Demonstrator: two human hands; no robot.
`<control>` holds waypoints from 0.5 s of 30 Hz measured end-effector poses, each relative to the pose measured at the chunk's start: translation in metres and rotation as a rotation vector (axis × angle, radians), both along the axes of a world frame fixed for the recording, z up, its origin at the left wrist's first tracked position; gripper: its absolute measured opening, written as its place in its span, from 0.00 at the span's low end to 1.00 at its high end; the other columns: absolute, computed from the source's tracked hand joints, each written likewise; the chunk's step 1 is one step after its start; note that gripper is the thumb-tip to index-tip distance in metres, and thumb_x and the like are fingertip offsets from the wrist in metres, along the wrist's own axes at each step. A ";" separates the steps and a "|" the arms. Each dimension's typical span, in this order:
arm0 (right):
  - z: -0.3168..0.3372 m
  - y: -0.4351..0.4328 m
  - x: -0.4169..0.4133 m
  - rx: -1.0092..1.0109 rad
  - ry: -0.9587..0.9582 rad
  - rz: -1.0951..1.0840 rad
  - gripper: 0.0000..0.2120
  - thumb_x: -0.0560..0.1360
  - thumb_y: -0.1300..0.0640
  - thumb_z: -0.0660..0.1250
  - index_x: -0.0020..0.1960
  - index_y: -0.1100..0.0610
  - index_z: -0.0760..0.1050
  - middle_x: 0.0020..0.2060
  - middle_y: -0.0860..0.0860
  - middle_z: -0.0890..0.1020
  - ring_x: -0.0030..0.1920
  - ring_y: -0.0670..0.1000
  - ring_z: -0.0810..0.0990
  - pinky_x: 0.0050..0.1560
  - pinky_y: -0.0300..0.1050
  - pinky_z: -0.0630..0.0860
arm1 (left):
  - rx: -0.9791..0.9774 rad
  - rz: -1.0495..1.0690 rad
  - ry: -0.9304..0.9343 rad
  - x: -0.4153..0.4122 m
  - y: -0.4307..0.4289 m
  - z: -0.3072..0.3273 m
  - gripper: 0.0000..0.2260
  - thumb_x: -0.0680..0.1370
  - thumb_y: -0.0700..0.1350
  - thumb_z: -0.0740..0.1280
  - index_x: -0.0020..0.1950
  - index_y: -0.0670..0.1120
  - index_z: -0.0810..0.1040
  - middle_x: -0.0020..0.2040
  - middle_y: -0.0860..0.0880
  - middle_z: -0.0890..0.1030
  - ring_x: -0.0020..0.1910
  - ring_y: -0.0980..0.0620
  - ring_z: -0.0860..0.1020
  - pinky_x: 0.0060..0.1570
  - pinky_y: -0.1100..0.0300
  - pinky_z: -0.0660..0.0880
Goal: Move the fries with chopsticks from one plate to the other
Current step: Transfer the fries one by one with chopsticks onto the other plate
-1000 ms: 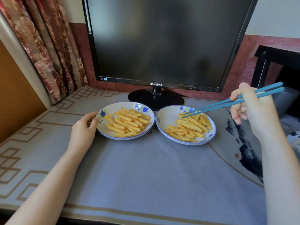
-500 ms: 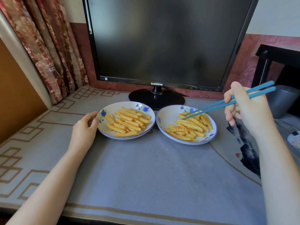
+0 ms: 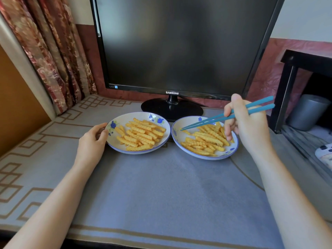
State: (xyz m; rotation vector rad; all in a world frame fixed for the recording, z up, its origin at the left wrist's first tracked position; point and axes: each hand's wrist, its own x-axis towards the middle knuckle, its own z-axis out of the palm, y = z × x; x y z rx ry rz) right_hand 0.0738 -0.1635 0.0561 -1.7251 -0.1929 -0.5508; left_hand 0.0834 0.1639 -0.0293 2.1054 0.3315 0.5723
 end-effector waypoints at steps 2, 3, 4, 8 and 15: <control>-0.002 0.000 0.001 -0.021 0.018 0.027 0.20 0.83 0.52 0.56 0.35 0.60 0.71 0.17 0.57 0.70 0.16 0.55 0.66 0.20 0.36 0.63 | 0.002 0.000 -0.001 0.000 0.000 0.000 0.14 0.80 0.44 0.59 0.64 0.46 0.76 0.58 0.46 0.80 0.51 0.57 0.71 0.51 0.63 0.64; -0.002 0.000 0.001 -0.027 0.020 0.030 0.20 0.83 0.52 0.55 0.35 0.60 0.71 0.17 0.57 0.70 0.16 0.54 0.66 0.20 0.35 0.63 | 0.004 -0.001 -0.002 0.000 0.000 0.000 0.14 0.80 0.44 0.59 0.64 0.46 0.76 0.58 0.46 0.80 0.51 0.57 0.71 0.51 0.63 0.64; -0.002 -0.001 0.000 -0.034 0.019 0.029 0.20 0.83 0.53 0.55 0.36 0.60 0.71 0.17 0.57 0.70 0.16 0.54 0.66 0.20 0.35 0.63 | 0.005 -0.002 -0.002 0.000 0.000 0.000 0.14 0.80 0.44 0.59 0.64 0.45 0.76 0.59 0.46 0.80 0.52 0.57 0.71 0.51 0.63 0.64; 0.001 -0.007 0.000 -0.066 0.015 0.014 0.20 0.83 0.54 0.54 0.37 0.61 0.71 0.17 0.57 0.70 0.16 0.53 0.66 0.19 0.33 0.61 | 0.000 -0.004 -0.005 0.001 0.000 0.000 0.14 0.80 0.44 0.59 0.64 0.45 0.76 0.59 0.46 0.80 0.52 0.57 0.71 0.51 0.63 0.65; 0.003 -0.014 0.002 -0.057 0.067 0.013 0.20 0.83 0.54 0.55 0.36 0.62 0.70 0.17 0.57 0.71 0.16 0.53 0.66 0.19 0.33 0.62 | -0.014 -0.004 0.001 0.001 0.001 -0.001 0.14 0.80 0.44 0.59 0.64 0.46 0.76 0.57 0.48 0.80 0.51 0.57 0.72 0.51 0.64 0.64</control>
